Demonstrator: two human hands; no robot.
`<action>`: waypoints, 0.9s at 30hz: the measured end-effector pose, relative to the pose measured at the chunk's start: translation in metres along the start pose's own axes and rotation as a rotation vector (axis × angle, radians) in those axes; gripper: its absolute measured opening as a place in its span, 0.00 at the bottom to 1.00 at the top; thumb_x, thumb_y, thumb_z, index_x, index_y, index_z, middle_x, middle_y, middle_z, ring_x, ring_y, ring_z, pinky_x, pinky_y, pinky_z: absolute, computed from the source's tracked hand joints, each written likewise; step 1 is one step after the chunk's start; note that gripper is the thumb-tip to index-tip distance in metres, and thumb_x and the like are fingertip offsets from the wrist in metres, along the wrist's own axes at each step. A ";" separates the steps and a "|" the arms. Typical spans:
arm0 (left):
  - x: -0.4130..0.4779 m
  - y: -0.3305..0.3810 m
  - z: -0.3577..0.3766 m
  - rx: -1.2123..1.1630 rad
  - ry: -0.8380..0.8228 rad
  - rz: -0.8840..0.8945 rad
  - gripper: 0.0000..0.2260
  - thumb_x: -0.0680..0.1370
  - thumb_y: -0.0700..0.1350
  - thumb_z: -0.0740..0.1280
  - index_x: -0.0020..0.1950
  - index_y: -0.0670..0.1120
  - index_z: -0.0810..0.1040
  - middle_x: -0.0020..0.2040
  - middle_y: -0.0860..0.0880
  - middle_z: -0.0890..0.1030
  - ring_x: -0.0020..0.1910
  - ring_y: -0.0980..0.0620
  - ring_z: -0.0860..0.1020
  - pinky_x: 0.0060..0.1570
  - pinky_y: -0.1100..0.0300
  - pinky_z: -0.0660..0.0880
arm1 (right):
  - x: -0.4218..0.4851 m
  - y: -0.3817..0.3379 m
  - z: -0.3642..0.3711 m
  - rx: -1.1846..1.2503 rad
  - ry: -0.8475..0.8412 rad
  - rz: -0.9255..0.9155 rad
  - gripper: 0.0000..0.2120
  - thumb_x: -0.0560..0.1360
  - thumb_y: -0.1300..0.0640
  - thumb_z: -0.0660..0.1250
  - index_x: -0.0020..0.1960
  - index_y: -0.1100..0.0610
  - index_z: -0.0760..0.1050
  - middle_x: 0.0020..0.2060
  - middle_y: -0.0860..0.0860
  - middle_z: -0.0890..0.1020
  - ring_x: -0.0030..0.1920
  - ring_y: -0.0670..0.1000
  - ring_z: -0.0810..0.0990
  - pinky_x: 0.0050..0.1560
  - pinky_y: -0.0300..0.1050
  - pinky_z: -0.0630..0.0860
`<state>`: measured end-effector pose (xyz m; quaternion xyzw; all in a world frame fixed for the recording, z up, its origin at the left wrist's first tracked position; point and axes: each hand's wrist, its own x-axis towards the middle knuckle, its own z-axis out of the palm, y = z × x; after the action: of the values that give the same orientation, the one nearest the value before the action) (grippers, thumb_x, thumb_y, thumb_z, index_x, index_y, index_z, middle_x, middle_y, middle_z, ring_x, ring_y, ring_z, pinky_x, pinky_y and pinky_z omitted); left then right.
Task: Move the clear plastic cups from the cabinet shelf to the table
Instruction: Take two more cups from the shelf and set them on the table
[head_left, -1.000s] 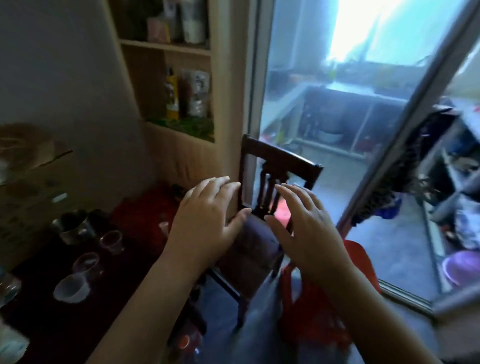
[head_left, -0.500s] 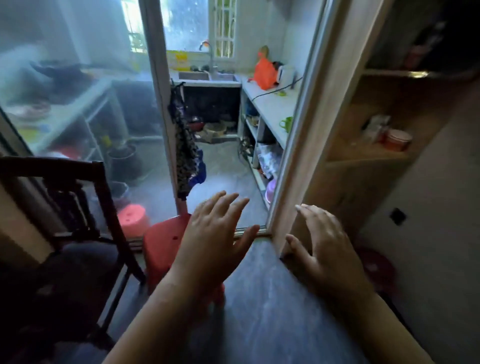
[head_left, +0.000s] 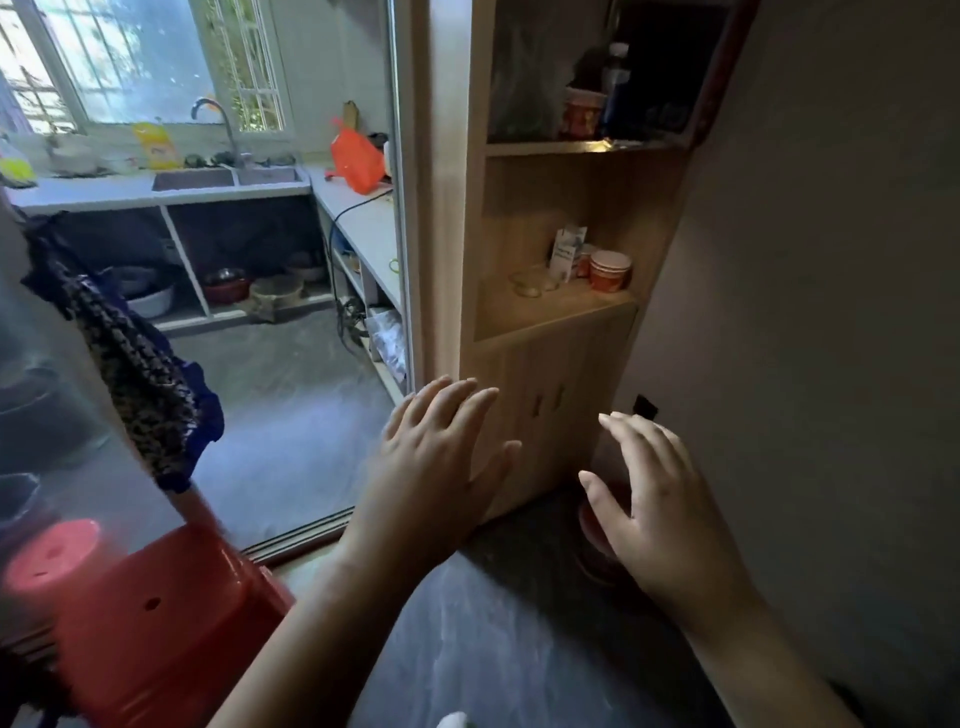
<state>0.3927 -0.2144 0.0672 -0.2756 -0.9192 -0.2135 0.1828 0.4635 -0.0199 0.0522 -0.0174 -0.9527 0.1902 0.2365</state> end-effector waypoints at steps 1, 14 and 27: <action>0.013 -0.003 0.012 -0.010 -0.005 0.002 0.23 0.76 0.60 0.56 0.67 0.50 0.70 0.67 0.49 0.73 0.69 0.48 0.65 0.67 0.51 0.62 | 0.010 0.010 0.007 -0.016 -0.008 0.014 0.22 0.75 0.53 0.66 0.67 0.58 0.69 0.64 0.52 0.74 0.67 0.52 0.67 0.68 0.45 0.62; 0.218 -0.067 0.126 -0.070 -0.040 -0.004 0.27 0.73 0.60 0.51 0.64 0.46 0.73 0.64 0.46 0.76 0.66 0.44 0.70 0.66 0.49 0.65 | 0.228 0.103 0.098 0.003 -0.042 0.063 0.23 0.75 0.54 0.66 0.69 0.56 0.67 0.66 0.50 0.72 0.68 0.48 0.65 0.66 0.39 0.58; 0.374 -0.089 0.246 0.006 -0.006 -0.143 0.20 0.74 0.50 0.68 0.63 0.41 0.73 0.58 0.41 0.78 0.57 0.41 0.76 0.56 0.49 0.72 | 0.402 0.241 0.171 0.058 -0.148 -0.068 0.25 0.74 0.51 0.67 0.68 0.56 0.67 0.66 0.53 0.72 0.67 0.51 0.67 0.64 0.45 0.65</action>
<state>-0.0055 -0.0001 0.0040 -0.2093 -0.9377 -0.2227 0.1653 0.0147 0.1928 0.0023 0.0360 -0.9617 0.2103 0.1720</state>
